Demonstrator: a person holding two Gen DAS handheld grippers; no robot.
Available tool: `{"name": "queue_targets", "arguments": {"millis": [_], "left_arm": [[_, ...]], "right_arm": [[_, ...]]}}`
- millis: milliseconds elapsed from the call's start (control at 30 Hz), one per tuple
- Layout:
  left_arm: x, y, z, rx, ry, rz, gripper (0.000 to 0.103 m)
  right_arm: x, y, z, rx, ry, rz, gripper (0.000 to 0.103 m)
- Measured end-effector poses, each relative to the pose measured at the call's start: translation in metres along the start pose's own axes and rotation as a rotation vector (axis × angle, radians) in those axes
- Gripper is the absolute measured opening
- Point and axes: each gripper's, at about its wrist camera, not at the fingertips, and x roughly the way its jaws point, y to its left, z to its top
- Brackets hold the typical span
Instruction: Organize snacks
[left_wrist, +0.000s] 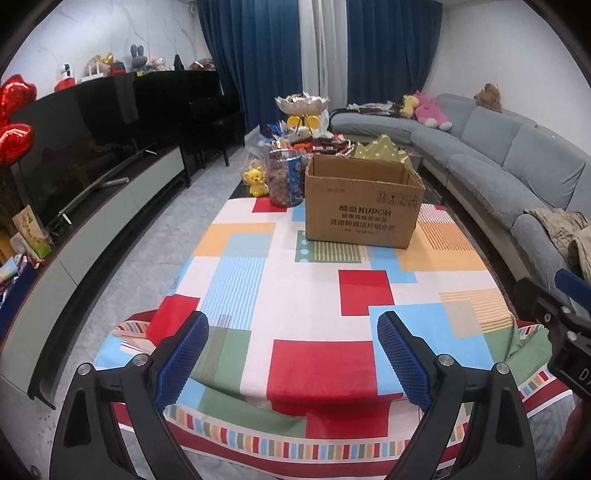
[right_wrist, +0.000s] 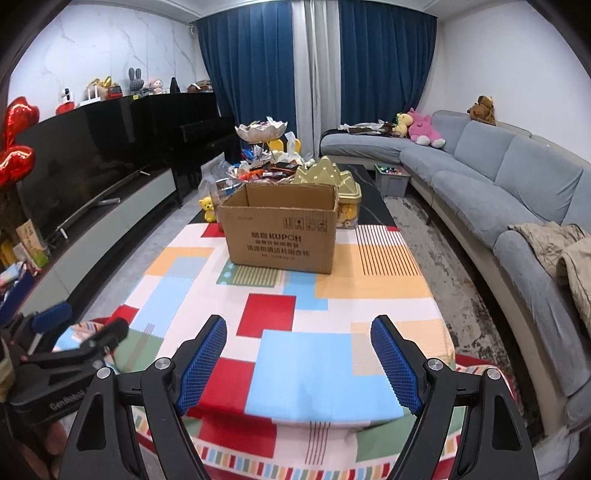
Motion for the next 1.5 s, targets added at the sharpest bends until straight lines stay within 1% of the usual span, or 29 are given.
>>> {"name": "queue_targets", "arguments": {"millis": [233,433,1500], "left_arm": [[-0.013,-0.001,-0.008,0.007,-0.033,0.001,0.094],[-0.021,-0.004,-0.006,0.012,-0.061,0.001,0.094],[-0.022,-0.005,-0.007,0.008,-0.064,0.0,0.094]], "right_arm": [[-0.014,-0.007,-0.007,0.026,-0.016,-0.012,0.081],[-0.022,-0.009,-0.006,0.031,-0.037,-0.018,0.081],[-0.026,-0.009,-0.004,0.027,-0.042,-0.019,0.081]]}}
